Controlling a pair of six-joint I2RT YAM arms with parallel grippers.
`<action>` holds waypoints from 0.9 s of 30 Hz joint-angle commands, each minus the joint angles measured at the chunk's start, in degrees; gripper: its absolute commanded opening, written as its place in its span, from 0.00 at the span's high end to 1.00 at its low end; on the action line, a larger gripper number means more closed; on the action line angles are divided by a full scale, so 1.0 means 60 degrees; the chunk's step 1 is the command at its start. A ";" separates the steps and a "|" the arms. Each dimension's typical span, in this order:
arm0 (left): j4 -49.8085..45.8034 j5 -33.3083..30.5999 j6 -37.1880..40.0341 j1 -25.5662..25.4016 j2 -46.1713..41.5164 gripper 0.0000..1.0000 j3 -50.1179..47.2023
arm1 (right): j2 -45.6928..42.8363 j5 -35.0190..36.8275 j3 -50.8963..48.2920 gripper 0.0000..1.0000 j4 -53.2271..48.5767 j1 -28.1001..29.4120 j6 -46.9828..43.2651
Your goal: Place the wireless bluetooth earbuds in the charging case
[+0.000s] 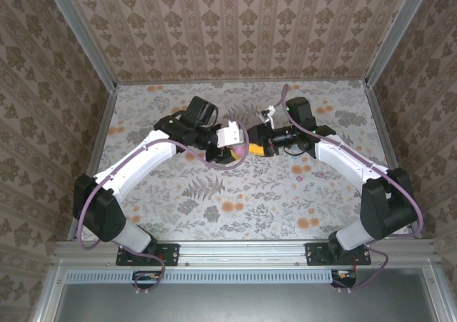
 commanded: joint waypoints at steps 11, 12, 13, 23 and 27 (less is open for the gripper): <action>-0.0260 0.0002 0.0295 -0.0017 0.0091 0.61 0.0394 | 0.0575 -0.0049 0.0560 0.59 -0.0618 0.0521 -0.0102; -0.0264 -0.0026 0.0306 -0.0016 0.0089 0.60 0.0403 | 0.0594 0.0012 0.0593 0.62 -0.0758 0.0516 -0.0193; -0.0272 -0.0073 0.0339 -0.0012 0.0093 0.60 0.0396 | 0.0595 0.0085 0.0613 0.64 -0.0866 0.0506 -0.0272; -0.0623 -0.0524 0.0489 -0.0047 0.0070 0.60 0.0418 | 0.0533 0.0399 0.0647 0.72 -0.1147 0.0517 -0.0387; -0.0685 -0.0695 0.0527 -0.0057 0.0067 0.60 0.0419 | 0.0479 0.0489 0.0668 0.78 -0.1149 0.0508 -0.0382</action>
